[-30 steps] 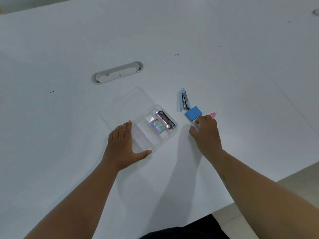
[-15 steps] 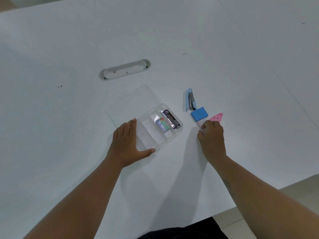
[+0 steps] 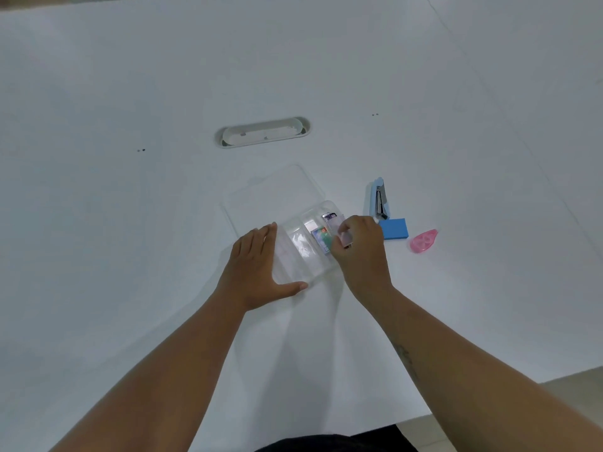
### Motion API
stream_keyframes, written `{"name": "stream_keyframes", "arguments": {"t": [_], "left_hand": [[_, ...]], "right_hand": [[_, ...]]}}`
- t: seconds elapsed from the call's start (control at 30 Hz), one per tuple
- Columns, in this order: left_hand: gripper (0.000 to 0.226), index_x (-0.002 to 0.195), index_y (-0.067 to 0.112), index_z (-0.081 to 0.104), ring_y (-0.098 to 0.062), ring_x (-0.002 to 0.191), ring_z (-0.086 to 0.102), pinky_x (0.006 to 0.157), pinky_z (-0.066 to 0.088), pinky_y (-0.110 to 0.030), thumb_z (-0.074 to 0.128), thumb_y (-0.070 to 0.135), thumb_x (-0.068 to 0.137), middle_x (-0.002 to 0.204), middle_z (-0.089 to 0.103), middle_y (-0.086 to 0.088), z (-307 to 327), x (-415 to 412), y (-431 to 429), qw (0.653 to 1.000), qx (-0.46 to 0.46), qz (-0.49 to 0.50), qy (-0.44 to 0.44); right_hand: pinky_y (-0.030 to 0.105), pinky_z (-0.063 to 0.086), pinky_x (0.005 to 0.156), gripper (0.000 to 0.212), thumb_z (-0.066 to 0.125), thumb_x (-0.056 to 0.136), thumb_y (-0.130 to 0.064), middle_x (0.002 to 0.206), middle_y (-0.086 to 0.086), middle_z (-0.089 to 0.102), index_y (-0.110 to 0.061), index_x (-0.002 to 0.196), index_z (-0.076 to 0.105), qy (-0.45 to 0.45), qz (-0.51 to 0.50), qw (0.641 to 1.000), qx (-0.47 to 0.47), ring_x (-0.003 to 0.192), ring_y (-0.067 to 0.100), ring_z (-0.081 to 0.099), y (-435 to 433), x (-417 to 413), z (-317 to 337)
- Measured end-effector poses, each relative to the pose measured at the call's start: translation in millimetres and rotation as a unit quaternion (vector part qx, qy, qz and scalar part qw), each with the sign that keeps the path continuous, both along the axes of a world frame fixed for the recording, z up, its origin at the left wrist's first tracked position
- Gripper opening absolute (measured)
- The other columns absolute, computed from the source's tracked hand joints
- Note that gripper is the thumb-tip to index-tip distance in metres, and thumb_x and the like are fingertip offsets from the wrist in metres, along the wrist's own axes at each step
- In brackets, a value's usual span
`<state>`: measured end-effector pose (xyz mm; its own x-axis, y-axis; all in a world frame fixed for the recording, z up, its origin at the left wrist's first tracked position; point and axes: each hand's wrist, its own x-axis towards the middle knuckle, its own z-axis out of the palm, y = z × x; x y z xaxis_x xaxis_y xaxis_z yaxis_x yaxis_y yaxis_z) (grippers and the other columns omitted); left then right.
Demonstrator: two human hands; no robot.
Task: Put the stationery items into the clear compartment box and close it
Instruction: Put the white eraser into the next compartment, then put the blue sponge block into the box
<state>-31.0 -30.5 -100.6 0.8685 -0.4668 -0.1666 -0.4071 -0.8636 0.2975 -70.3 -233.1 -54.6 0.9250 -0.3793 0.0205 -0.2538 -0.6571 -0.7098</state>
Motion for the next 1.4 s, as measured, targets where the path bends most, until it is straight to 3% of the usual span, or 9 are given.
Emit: {"name": "stream_keyframes", "arguments": {"t": [0.1, 0.23, 0.47, 0.67, 0.87, 1.07, 1.4], "left_hand": [[0.129, 0.154, 0.016, 0.004, -0.024, 0.146, 0.015, 0.12, 0.014, -0.039, 0.042, 0.094, 0.058, 0.159, 0.019, -0.002, -1, 1, 0, 1.0, 0.002, 0.004, 0.007], [0.128, 0.154, 0.018, 0.002, -0.024, 0.146, 0.014, 0.12, 0.012, -0.039, 0.043, 0.094, 0.058, 0.159, 0.018, -0.002, -2, 1, 0, 1.0, 0.003, 0.003, 0.008], [0.128, 0.154, 0.017, 0.002, -0.024, 0.146, 0.013, 0.12, 0.013, -0.04, 0.041, 0.094, 0.059, 0.159, 0.018, -0.001, -2, 0, 0, 1.0, 0.002, 0.006, 0.01], [0.127, 0.154, 0.014, 0.003, -0.026, 0.146, 0.016, 0.12, 0.015, -0.042, 0.04, 0.093, 0.061, 0.158, 0.021, -0.004, -1, -3, -2, 1.0, 0.011, 0.007, 0.001], [0.126, 0.154, 0.014, 0.003, -0.026, 0.146, 0.016, 0.119, 0.015, -0.041, 0.039, 0.093, 0.062, 0.159, 0.02, -0.004, 1, -6, -6, 1.0, 0.023, 0.012, -0.004], [0.126, 0.154, 0.013, 0.006, -0.027, 0.146, 0.018, 0.119, 0.018, -0.043, 0.04, 0.091, 0.062, 0.159, 0.022, -0.006, 3, -8, -8, 0.999, 0.031, 0.018, -0.005], [0.124, 0.154, 0.014, 0.006, -0.027, 0.145, 0.019, 0.118, 0.02, -0.043, 0.041, 0.091, 0.063, 0.158, 0.023, -0.005, 4, -9, -9, 0.999, 0.039, 0.021, -0.007]], "right_hand": [[0.026, 0.04, 0.07, 0.015, 0.066, 0.082, -0.008, 0.094, 0.004, 0.055, -0.012, 0.09, 0.054, 0.003, 0.02, 1.0, -0.006, 0.089, 0.019, 0.046, 11, 8, -2], [0.029, 0.046, 0.073, 0.015, 0.067, 0.084, -0.013, 0.096, 0.006, 0.056, -0.011, 0.091, 0.054, 0.01, 0.022, 1.0, -0.009, 0.09, 0.019, 0.048, 16, 13, -5], [0.019, 0.037, 0.068, 0.023, 0.067, 0.081, -0.015, 0.107, 0.005, 0.051, -0.01, 0.101, 0.055, 0.02, 0.032, 0.999, -0.002, 0.095, 0.017, 0.044, 5, 6, -13], [0.027, 0.038, 0.071, 0.02, 0.067, 0.08, -0.018, 0.102, -0.002, 0.048, -0.014, 0.095, 0.055, 0.011, -0.017, 1.0, -0.014, 0.094, 0.015, 0.039, -30, 0, -11], [0.045, 0.044, 0.082, 0.02, 0.065, 0.079, -0.012, 0.104, 0.008, 0.057, -0.009, 0.097, 0.06, 0.053, -0.052, 0.99, -0.122, 0.093, 0.028, 0.051, -76, -6, -13], [0.039, 0.04, 0.083, 0.026, 0.061, 0.076, -0.012, 0.11, 0.008, 0.057, -0.008, 0.102, 0.057, 0.12, 0.041, 0.97, -0.206, 0.102, 0.03, 0.051, -105, -1, -21], [0.035, 0.037, 0.08, 0.02, 0.061, 0.079, -0.019, 0.096, 0.007, 0.056, -0.011, 0.096, 0.055, 0.143, 0.098, 0.95, -0.261, 0.087, 0.026, 0.049, -111, -4, -30]]}}
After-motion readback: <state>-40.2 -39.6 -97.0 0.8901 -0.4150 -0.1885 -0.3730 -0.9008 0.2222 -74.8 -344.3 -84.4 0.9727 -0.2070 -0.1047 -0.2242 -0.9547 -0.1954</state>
